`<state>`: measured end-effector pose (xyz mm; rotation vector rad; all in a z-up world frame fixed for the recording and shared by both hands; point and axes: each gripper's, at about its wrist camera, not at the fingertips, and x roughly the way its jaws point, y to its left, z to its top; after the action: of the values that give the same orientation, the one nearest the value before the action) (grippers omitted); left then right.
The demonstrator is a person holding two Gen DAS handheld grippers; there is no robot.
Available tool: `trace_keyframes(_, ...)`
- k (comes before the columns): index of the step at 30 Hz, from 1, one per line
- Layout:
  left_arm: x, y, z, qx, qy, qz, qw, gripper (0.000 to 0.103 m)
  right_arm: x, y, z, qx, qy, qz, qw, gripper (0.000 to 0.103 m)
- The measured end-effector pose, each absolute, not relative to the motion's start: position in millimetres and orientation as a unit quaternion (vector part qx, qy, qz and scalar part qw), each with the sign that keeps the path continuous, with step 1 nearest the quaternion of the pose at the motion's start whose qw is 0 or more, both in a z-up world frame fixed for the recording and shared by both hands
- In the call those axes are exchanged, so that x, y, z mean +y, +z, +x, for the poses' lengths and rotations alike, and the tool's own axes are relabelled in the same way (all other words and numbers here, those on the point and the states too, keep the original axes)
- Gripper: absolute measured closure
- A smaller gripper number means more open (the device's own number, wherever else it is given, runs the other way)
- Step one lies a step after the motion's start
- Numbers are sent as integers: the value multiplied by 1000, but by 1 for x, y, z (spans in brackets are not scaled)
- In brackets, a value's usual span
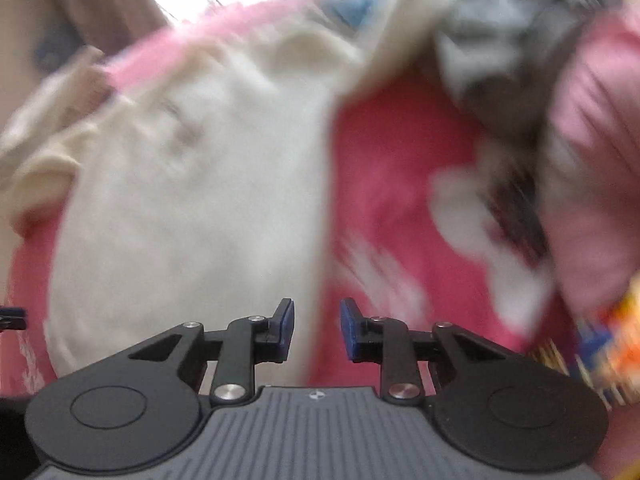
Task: Fold clothes
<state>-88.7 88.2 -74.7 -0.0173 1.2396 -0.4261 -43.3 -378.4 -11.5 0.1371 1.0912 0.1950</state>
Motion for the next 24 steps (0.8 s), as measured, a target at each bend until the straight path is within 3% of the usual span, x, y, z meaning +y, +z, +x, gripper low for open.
trace_keyframes(4,66,-85,-73,548,-191,0,814,73,-338,-42,-26,498,117,76,856,79)
trace_keyframes(9,42,-96,-58,511,-184,12,840,73,-326,-90,-28,532,96,56,839,94)
trace_keyframes(12,48,-92,-65,501,-194,23,843,73,-333,-85,-30,544,83,66,832,103)
trace_keyframes(18,49,-70,-51,485,-190,10,854,72,-303,-52,-26,485,108,19,867,101)
trace_keyframes(24,35,-70,-11,455,-168,0,875,72,-266,-59,14,454,130,15,881,101)
